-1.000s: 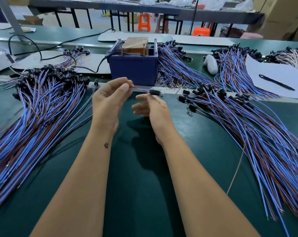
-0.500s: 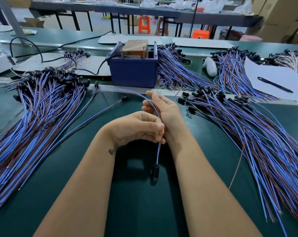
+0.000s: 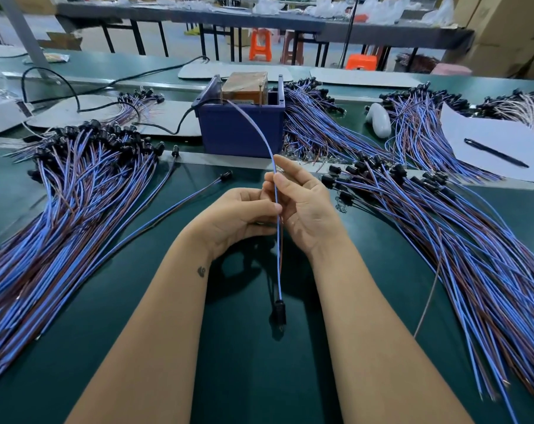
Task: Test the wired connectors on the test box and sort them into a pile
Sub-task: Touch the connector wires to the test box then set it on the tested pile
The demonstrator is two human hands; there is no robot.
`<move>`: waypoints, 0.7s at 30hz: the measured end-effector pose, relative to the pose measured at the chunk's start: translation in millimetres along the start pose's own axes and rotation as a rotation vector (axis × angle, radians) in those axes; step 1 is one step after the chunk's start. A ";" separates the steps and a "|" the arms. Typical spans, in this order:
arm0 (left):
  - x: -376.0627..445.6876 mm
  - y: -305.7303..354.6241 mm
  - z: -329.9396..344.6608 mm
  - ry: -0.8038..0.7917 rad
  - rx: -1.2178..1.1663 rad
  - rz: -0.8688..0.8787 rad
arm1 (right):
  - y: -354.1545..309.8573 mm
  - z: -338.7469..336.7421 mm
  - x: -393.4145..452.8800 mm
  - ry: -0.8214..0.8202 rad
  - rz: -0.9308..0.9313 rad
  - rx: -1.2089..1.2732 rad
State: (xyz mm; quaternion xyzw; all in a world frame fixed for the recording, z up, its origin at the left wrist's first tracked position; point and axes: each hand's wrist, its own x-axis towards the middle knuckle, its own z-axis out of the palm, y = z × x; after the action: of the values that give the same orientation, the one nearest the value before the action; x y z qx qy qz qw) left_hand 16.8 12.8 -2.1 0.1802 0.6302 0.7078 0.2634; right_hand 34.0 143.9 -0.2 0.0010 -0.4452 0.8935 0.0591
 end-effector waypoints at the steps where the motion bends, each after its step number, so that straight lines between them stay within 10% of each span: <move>1: 0.6 -0.1 -0.3 0.022 -0.004 0.014 | 0.0 -0.5 0.6 0.005 -0.003 -0.007; 8: 14.0 1.2 -4.1 0.551 0.057 0.074 | 9.2 1.7 0.0 -0.007 0.007 -0.379; 21: 8.0 -7.0 -2.7 0.624 0.243 0.279 | 18.1 6.7 -1.5 0.074 -0.054 -0.590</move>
State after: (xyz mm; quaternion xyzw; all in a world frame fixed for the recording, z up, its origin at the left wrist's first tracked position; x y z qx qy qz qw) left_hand 9.9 15.9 -9.9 0.0700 0.7290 0.6779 -0.0639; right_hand 33.2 127.6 -10.6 -0.0371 -0.6830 0.7230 0.0968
